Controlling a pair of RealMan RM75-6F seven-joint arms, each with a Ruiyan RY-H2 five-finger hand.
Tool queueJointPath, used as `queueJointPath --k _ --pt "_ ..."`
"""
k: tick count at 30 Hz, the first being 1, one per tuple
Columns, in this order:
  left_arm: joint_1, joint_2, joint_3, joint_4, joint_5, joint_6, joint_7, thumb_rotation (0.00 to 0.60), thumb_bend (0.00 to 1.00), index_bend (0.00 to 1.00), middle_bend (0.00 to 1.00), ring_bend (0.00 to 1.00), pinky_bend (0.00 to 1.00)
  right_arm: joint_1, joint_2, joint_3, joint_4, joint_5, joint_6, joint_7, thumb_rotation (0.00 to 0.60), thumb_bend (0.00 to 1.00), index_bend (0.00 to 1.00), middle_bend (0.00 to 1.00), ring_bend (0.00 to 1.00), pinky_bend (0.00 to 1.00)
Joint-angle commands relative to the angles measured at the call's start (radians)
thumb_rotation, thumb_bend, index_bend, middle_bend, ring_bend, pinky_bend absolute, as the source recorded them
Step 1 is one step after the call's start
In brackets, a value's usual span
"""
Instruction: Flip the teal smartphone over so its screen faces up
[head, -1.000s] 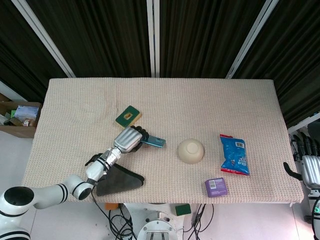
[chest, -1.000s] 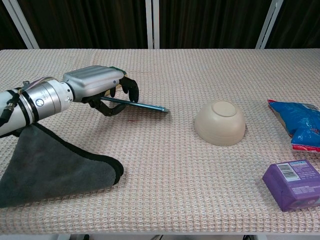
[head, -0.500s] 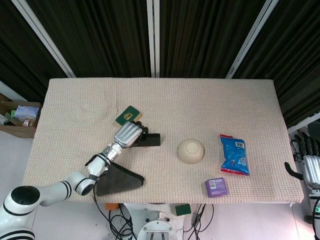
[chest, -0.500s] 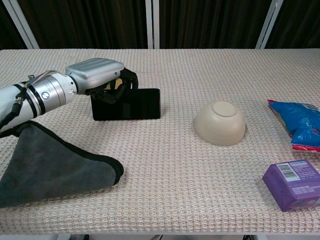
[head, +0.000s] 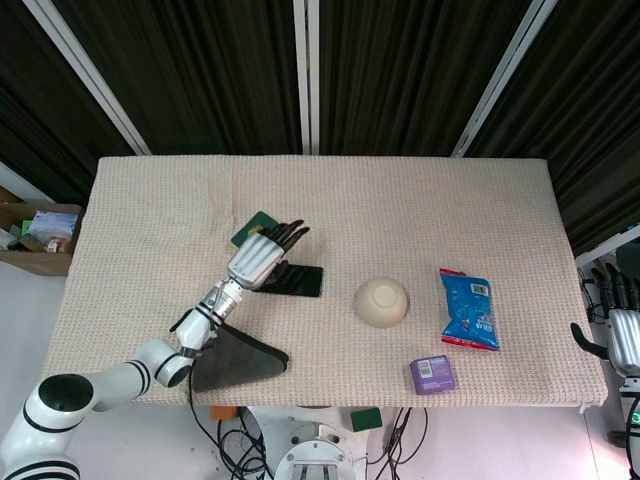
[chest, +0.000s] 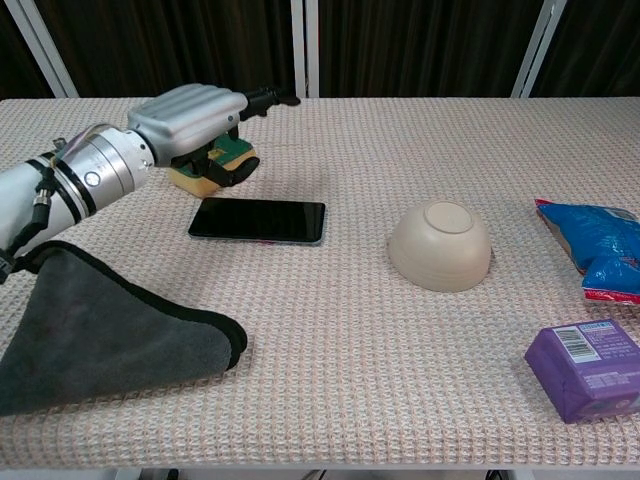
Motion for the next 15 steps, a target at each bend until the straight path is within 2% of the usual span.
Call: queueJointPath --k 1,5,8,11,15 --pt "0.037 0.046 -0.013 -0.043 0.025 0.100 0.040 0.600 0.42 0.05 0.06 0.11 0.33 -0.003 0.003 0.001 -0.003 -0.003 0.007 0.001 0.600 0.30 0.00 0.00 0.00 0.00" --pt "0.146 0.179 0.006 -0.232 0.010 0.211 0.149 0.600 0.26 0.07 0.10 0.11 0.31 -0.009 0.006 0.000 -0.008 -0.006 0.020 0.002 0.600 0.30 0.00 0.00 0.00 0.00" --pt "0.272 0.300 0.061 -0.380 0.002 0.317 0.221 0.600 0.13 0.12 0.12 0.11 0.30 -0.015 0.008 -0.003 -0.008 -0.009 0.028 0.000 0.600 0.30 0.00 0.00 0.00 0.00" --pt "0.402 0.403 0.124 -0.471 -0.025 0.404 0.252 0.600 0.08 0.12 0.12 0.11 0.28 -0.023 0.008 -0.007 -0.008 -0.016 0.043 -0.008 0.600 0.30 0.00 0.00 0.00 0.00" --pt "0.543 0.492 0.186 -0.544 -0.067 0.486 0.244 0.600 0.06 0.12 0.12 0.09 0.25 -0.033 0.009 -0.020 -0.014 -0.034 0.063 -0.039 0.600 0.30 0.00 0.00 0.00 0.00"
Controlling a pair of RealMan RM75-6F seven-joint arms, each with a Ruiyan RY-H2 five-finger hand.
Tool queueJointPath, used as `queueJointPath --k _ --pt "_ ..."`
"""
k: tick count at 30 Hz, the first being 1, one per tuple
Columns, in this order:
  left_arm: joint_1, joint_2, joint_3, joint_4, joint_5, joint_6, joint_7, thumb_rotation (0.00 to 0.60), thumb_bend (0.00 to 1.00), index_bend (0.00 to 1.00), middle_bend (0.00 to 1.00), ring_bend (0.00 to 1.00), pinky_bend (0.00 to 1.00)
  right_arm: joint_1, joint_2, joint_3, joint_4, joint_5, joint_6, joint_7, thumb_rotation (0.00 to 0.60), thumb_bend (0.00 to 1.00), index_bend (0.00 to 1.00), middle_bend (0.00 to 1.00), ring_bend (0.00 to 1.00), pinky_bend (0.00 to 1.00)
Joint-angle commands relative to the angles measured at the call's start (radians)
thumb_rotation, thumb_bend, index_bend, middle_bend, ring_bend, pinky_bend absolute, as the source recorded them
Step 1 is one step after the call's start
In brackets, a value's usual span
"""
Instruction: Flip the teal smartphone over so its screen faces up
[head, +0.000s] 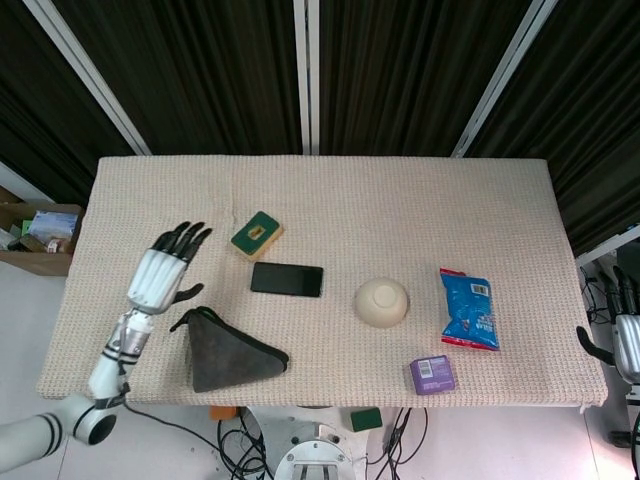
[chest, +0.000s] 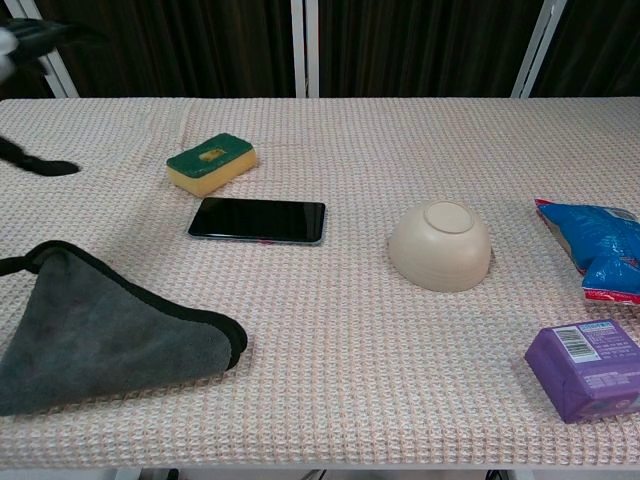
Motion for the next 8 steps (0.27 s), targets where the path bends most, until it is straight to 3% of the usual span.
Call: queueJointPath --k 1,8 --pt "0.201 0.146 0.102 -0.124 -0.056 0.147 0.031 0.600 0.06 0.12 0.12 0.09 0.25 -0.007 0.001 -0.013 -0.007 -0.016 0.011 -0.028 0.600 0.30 0.00 0.00 0.00 0.00" --pt "0.315 0.164 0.140 -0.100 -0.066 0.181 -0.029 0.600 0.06 0.12 0.12 0.09 0.24 -0.012 -0.003 -0.030 -0.033 -0.032 0.010 -0.078 0.600 0.30 0.00 0.00 0.00 0.00"
